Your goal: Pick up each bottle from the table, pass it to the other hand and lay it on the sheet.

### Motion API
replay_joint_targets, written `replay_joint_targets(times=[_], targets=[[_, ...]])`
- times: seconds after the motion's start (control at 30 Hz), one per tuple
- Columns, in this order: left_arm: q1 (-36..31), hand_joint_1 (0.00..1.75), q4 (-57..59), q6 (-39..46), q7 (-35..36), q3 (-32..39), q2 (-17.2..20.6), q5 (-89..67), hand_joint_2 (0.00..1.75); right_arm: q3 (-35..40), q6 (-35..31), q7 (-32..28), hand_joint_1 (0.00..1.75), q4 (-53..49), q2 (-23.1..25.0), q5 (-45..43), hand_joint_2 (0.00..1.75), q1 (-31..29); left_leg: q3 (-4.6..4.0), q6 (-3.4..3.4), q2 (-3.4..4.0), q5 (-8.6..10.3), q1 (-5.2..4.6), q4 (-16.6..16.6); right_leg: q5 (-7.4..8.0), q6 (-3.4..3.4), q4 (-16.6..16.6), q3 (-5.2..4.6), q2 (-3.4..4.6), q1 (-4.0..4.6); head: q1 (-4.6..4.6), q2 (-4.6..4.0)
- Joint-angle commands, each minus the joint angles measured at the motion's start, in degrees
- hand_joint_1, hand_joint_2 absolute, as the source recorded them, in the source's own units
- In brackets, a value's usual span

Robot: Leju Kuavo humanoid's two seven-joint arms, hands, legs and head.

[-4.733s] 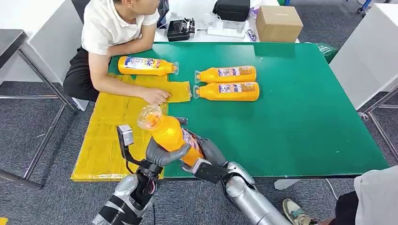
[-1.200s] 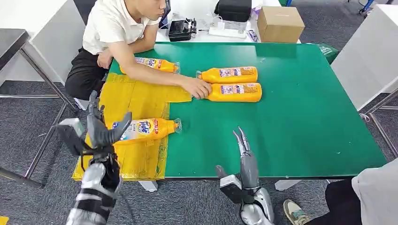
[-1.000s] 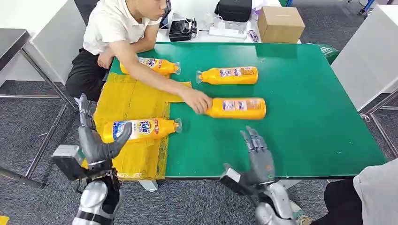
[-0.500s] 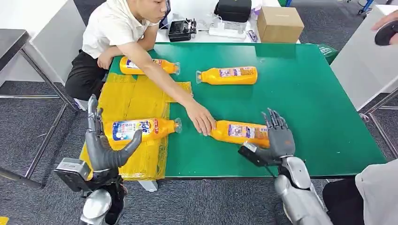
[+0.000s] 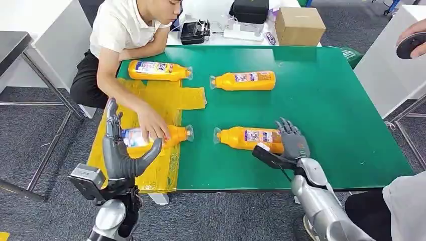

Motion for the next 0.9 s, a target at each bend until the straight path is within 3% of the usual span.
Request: replay_joint_targets(times=[0.03,0.17,0.6,0.63,0.67,0.7,0.9], targets=[[-3.5,0.00,6.0,-2.5,3.1,-2.2,0.6,4.4,1.75,4.0,7.5,5.6,0.00,14.1,3.0,1.6,1.75,-7.1,0.29,-0.04,0.16,-0.08,-0.01,-0.1,-0.04,-0.06,-0.1,0.26,0.07,0.01,0.00,0.00],[-4.3,0.00,6.6,-2.8,3.0,-2.2,0.6,4.8,1.75,4.4,10.4,6.3,0.00,14.8,2.3,1.5,1.75,-8.0,0.30,-0.03,0.13,-0.04,0.01,-0.1,-0.01,-0.03,-0.1,0.25,0.00,0.02,0.02,0.00],[-4.4,0.00,6.7,-2.8,3.0,-2.3,0.5,4.8,1.75,4.4,10.8,6.4,0.00,14.9,2.2,1.4,1.75,-8.2,0.51,-0.05,0.32,-0.02,0.02,-0.1,0.12,-0.18,-0.1,0.35,0.06,0.04,0.02,0.00],[-4.5,0.00,6.6,-2.8,3.0,-2.3,0.5,4.8,1.75,4.4,11.0,6.4,0.09,15.0,2.2,1.3,1.75,-8.2,0.53,-0.05,0.33,-0.02,0.00,-0.1,0.12,-0.18,-0.1,0.37,0.06,0.03,0.00,0.00],[-4.6,0.00,6.8,-3.0,3.0,-2.4,0.5,4.9,1.75,4.2,11.7,6.2,1.45,15.1,2.3,0.9,1.75,-8.3,0.51,-0.05,0.34,-0.01,0.01,-0.1,0.13,-0.17,-0.1,0.35,0.08,0.03,0.02,0.00],[-4.9,0.00,7.0,-3.2,2.9,-2.5,0.4,5.1,1.75,3.7,11.9,4.9,1.75,15.1,2.2,0.1,1.75,-8.3,0.56,-0.06,0.34,-0.02,0.02,-0.1,0.11,-0.19,-0.1,0.40,0.06,0.04,0.00,0.00],[-5.9,0.00,7.7,-3.6,2.2,-3.1,0.6,5.8,1.75,2.1,11.4,-1.0,1.75,15.7,2.0,-3.3,1.75,-6.5,0.52,-0.05,0.29,0.00,0.04,-0.1,0.13,-0.18,-0.1,0.37,0.06,0.06,0.04,0.00]])
